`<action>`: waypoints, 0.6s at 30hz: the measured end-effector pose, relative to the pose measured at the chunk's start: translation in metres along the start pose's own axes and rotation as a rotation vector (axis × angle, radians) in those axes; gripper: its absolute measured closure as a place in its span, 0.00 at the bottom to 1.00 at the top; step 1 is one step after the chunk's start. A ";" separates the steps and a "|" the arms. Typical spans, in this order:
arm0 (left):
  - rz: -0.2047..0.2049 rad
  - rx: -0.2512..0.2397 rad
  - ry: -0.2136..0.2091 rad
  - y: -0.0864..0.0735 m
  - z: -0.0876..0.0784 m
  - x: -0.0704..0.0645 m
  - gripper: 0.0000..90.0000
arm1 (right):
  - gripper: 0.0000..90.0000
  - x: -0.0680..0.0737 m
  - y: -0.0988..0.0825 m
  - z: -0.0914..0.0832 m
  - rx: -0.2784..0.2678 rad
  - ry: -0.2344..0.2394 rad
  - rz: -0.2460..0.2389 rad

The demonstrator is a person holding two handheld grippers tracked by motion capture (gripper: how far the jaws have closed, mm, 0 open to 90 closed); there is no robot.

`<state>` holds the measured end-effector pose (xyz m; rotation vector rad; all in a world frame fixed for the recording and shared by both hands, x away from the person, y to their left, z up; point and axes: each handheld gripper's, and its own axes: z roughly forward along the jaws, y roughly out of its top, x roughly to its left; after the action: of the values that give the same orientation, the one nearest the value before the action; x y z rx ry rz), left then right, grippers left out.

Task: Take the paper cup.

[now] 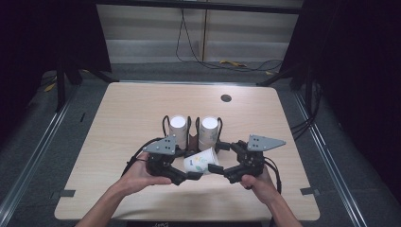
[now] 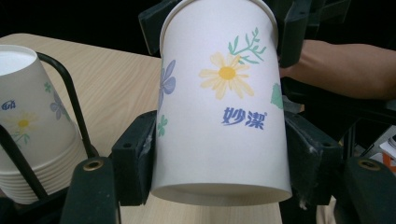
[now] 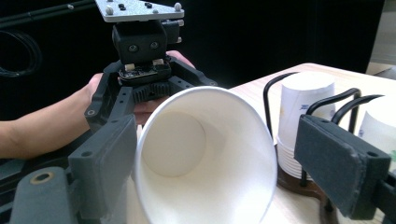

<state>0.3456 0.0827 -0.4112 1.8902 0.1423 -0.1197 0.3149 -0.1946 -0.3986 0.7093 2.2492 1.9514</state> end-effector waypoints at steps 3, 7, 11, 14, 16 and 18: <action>0.002 -0.001 0.004 0.001 0.000 0.000 0.38 | 0.15 0.001 -0.001 0.002 -0.003 0.010 0.007; -0.007 -0.021 -0.005 0.002 -0.001 0.000 0.38 | 0.15 0.000 -0.001 0.001 -0.012 0.023 0.019; -0.006 -0.023 -0.005 0.003 -0.002 0.000 0.38 | 0.15 0.000 -0.002 0.003 -0.009 0.043 0.032; -0.007 -0.018 -0.006 0.002 -0.001 0.000 0.38 | 0.15 0.000 -0.003 0.004 -0.005 0.045 0.032; -0.007 -0.019 -0.004 0.002 0.000 -0.001 0.38 | 0.15 0.000 -0.003 0.004 -0.010 0.054 0.035; -0.006 -0.026 -0.006 0.003 0.001 0.000 0.38 | 0.15 0.000 -0.003 0.005 -0.009 0.060 0.040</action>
<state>0.3456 0.0813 -0.4087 1.8632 0.1445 -0.1272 0.3159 -0.1905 -0.4022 0.7086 2.2757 2.0265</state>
